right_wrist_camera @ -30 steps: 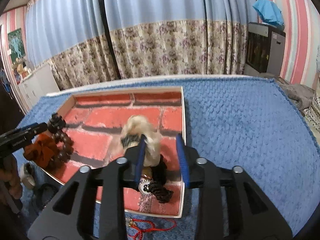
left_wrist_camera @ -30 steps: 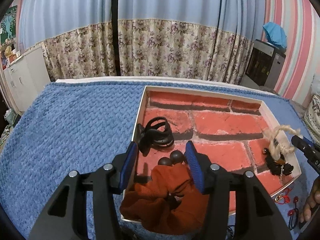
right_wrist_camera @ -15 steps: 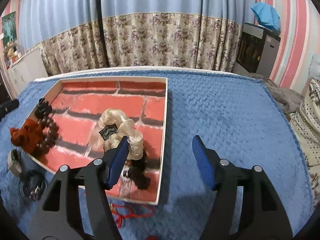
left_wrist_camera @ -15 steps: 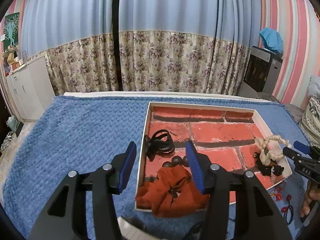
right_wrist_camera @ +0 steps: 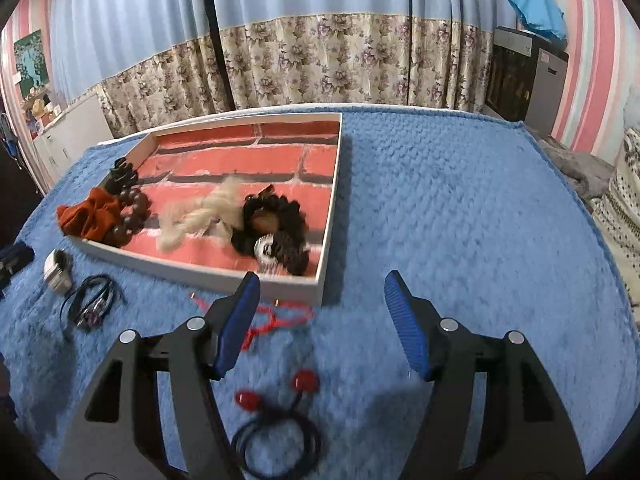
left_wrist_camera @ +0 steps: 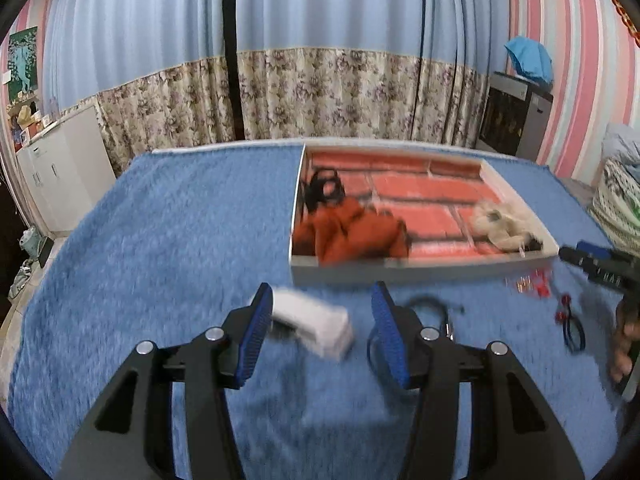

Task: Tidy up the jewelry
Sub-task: 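Withdraw both tools from the tray toward the cord bracelet and red-bead hair tie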

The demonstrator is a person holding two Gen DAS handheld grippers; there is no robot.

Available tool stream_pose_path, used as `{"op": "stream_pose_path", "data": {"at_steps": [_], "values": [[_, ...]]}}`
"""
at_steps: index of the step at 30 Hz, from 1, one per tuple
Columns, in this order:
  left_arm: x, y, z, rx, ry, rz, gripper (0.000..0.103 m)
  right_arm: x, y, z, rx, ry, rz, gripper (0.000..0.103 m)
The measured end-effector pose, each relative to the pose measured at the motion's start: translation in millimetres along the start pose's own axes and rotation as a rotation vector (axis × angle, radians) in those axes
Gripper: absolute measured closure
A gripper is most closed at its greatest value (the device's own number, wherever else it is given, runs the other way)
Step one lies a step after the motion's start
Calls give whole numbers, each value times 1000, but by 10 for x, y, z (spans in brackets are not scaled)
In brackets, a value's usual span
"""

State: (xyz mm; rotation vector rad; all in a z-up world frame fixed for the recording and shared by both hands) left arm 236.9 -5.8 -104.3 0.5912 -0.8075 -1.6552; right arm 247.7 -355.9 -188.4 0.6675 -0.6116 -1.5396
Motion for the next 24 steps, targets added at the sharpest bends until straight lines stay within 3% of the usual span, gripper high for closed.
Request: {"op": "stream_pose_path", "data": {"at_steps": [13, 24], "values": [[25, -590, 321, -20, -10, 54, 52, -45, -403, 579, 64, 14, -22, 39], [214, -702, 524, 9, -38, 37, 52, -60, -719, 763, 64, 26, -37, 39]]}}
Point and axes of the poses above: each gripper's, at about its wrist camera, not at the fingertips, and z roughly against the way its jaws point, x to its right, y to its top, the point moved 8 cm from there along -z, roughly the way its jaws point, and after that the axes turned 3 degrees about -y, right-handed, at the moved point
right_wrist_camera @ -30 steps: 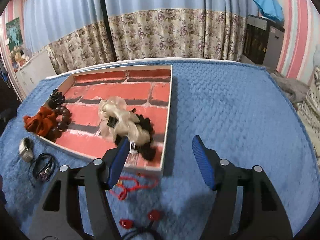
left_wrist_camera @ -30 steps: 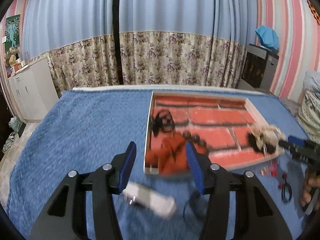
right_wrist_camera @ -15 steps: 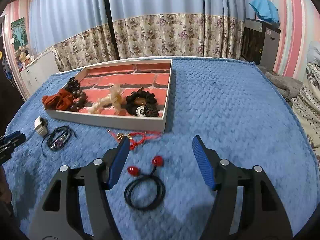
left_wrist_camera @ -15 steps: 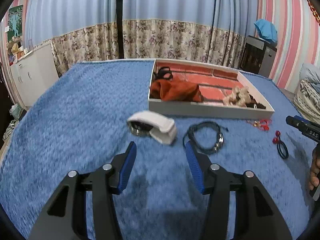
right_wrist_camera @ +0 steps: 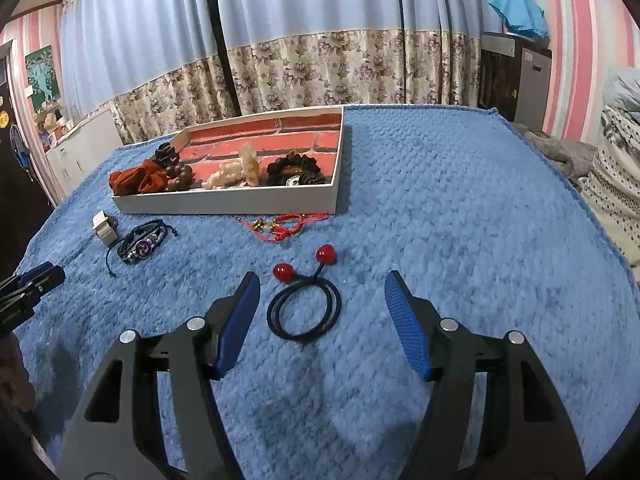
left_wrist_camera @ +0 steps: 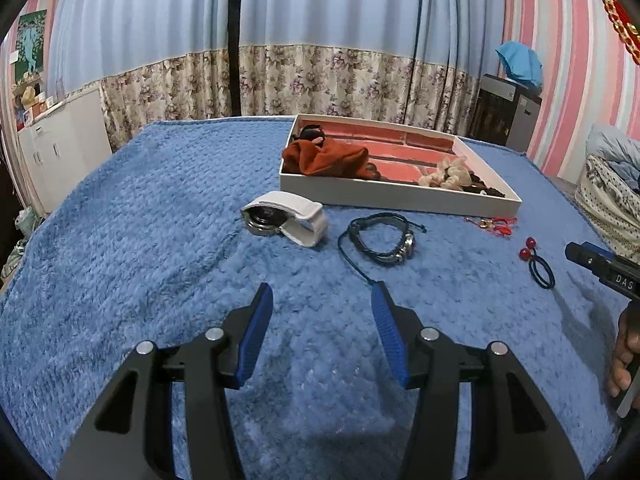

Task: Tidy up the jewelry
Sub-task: 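Withdraw both tools from the tray toward the cord bracelet and red-bead hair tie, then grasp the black cord bracelet with the left tool while the right tool grasps the red-bead hair tie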

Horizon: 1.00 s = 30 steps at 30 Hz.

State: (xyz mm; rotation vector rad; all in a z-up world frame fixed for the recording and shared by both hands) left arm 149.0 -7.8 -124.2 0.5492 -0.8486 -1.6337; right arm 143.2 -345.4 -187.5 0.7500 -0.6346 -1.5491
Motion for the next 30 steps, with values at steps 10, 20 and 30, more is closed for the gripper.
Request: {"op": "stream_pose_path", "data": {"at_steps": [10, 20, 30], "values": [[61, -24, -22, -7, -10, -8, 49, 20, -28, -3, -12, 1, 8, 38], [173, 24, -160, -23, -7, -31, 49, 21, -68, -241, -84, -41, 50, 43], [424, 172, -420, -47, -41, -57, 49, -36, -40, -467, -130, -29, 68, 43]]}}
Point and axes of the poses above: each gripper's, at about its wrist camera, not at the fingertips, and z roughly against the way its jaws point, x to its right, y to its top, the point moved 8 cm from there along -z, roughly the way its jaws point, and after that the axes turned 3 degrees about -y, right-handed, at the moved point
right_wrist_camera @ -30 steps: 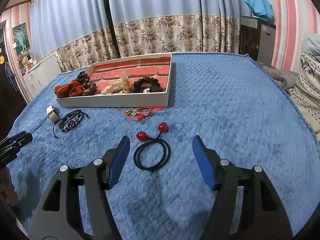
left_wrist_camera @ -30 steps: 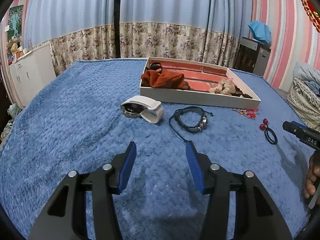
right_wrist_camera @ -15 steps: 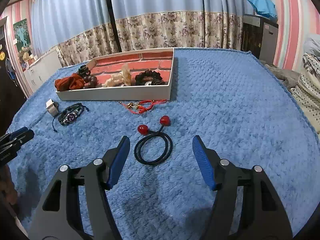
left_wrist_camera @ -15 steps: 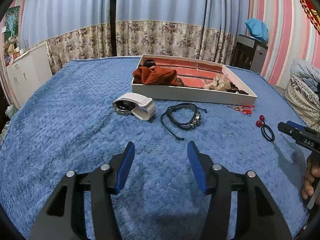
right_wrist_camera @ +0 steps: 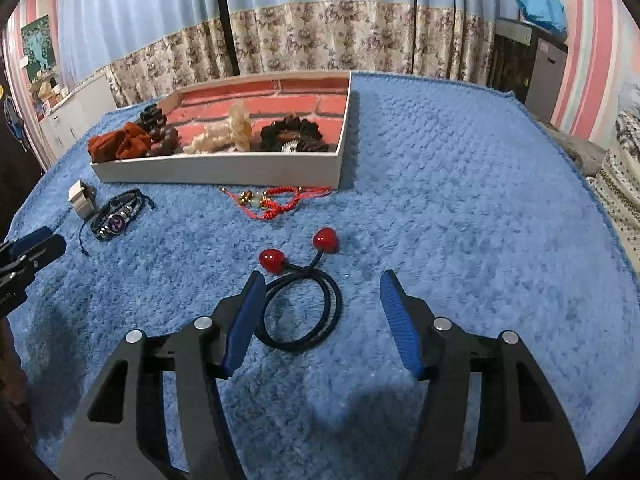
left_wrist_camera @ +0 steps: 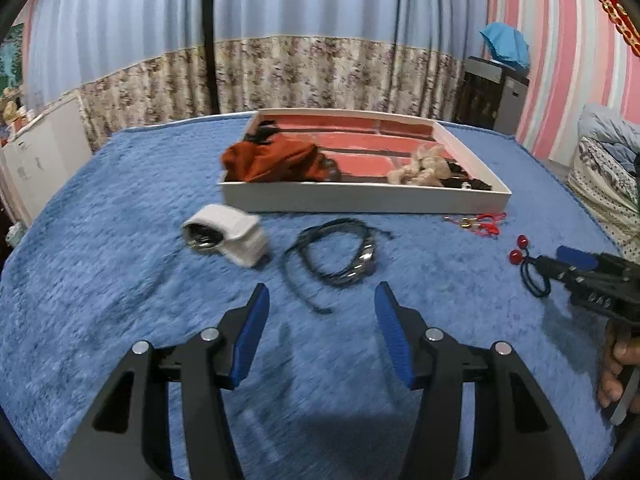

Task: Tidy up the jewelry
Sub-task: 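Grasp the black cord bracelet with the left tool while the right tool grasps the red-bead hair tie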

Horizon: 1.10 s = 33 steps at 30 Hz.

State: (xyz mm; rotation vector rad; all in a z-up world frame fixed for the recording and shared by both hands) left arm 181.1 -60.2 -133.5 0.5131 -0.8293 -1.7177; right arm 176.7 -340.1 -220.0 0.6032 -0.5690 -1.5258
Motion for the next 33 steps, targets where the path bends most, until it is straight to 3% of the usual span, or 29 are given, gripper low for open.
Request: {"op": "stream_pose_path", "data": {"at_steps": [2, 6, 11, 13, 17, 22, 27, 33], "values": [[53, 55, -61, -1, -1, -9, 49, 24, -9, -37, -10, -12, -2, 45], [89, 132, -164, -8, -5, -7, 48, 103, -17, -110, -35, -25, -9, 57], [139, 149, -315, -31, -4, -18, 48, 91, -19, -201, -55, -23, 21, 59], [146, 138, -409, -56, 2, -18, 48, 80, 12, -241, -54, -16, 35, 64], [154, 149, -555, -83, 6, -16, 48, 86, 134, -337, -49, -19, 60, 89], [177, 139, -692, -119, -1, -32, 50, 105, 238, -433, -42, -8, 45, 96], [122, 130, -739, -135, -21, -2, 81, 124, 246, -435, -41, 7, 31, 96], [128, 136, -702, -124, -36, 2, 88, 135, 252, -416, -34, 14, 30, 97]]}}
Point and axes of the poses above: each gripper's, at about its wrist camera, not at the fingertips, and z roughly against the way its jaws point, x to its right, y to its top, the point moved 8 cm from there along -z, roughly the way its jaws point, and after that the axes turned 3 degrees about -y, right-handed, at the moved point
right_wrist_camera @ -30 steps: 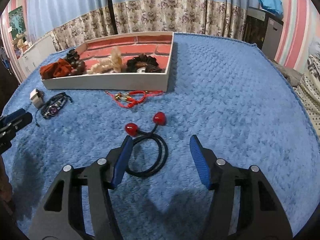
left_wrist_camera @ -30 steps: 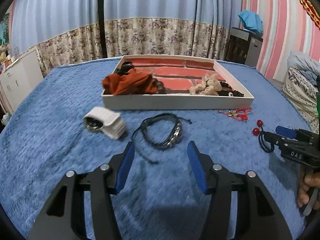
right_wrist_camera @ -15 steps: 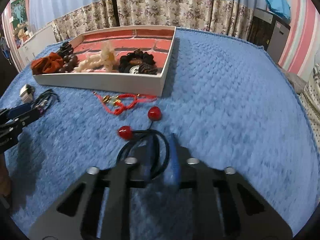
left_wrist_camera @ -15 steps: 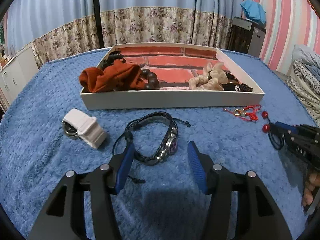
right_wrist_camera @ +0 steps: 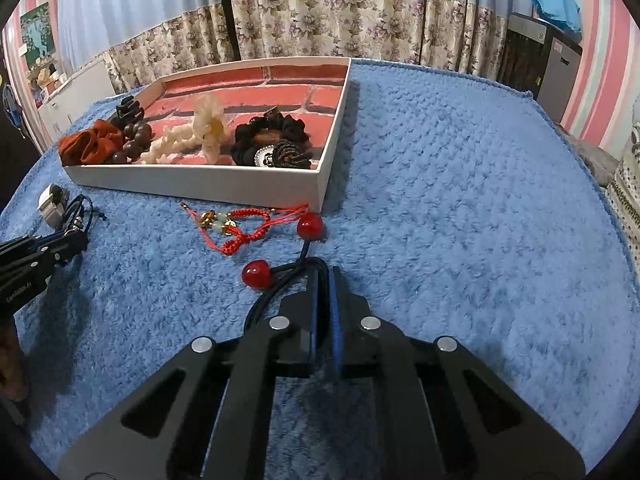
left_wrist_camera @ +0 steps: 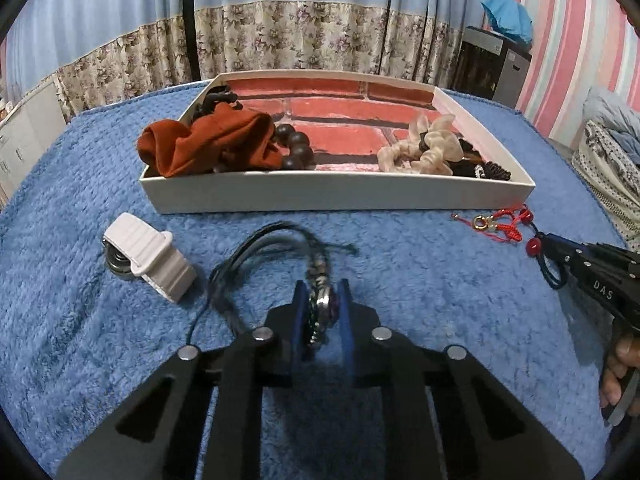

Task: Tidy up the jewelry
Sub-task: 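Grasp the black cord bracelet with the left tool while the right tool grasps the red-bead hair tie, then carry the cord bracelet and red-bead hair tie into the tray and open both tools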

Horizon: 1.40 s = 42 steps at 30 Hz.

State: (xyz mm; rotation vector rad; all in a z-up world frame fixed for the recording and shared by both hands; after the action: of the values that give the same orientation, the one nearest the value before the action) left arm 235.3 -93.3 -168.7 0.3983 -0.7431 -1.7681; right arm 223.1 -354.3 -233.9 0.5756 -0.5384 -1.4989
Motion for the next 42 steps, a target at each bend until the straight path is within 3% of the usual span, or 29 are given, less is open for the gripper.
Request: {"op": "stream_pose_path", "data": {"at_steps": [11, 22, 32, 37, 42], "values": [[54, -3, 395, 67, -9, -15, 88, -73, 1, 355, 61, 70, -57, 97], [73, 331, 836, 182, 8, -52, 88, -182, 250, 795, 150, 75, -28, 99], [73, 342, 883, 183, 2, -51, 88, -37, 194, 794, 144, 85, -61, 99], [101, 354, 883, 199, 0, -59, 88, -41, 347, 934, 180, 103, -56, 99], [84, 569, 888, 226, 3, -63, 88, -66, 582, 1009, 215, 114, -49, 99]]}}
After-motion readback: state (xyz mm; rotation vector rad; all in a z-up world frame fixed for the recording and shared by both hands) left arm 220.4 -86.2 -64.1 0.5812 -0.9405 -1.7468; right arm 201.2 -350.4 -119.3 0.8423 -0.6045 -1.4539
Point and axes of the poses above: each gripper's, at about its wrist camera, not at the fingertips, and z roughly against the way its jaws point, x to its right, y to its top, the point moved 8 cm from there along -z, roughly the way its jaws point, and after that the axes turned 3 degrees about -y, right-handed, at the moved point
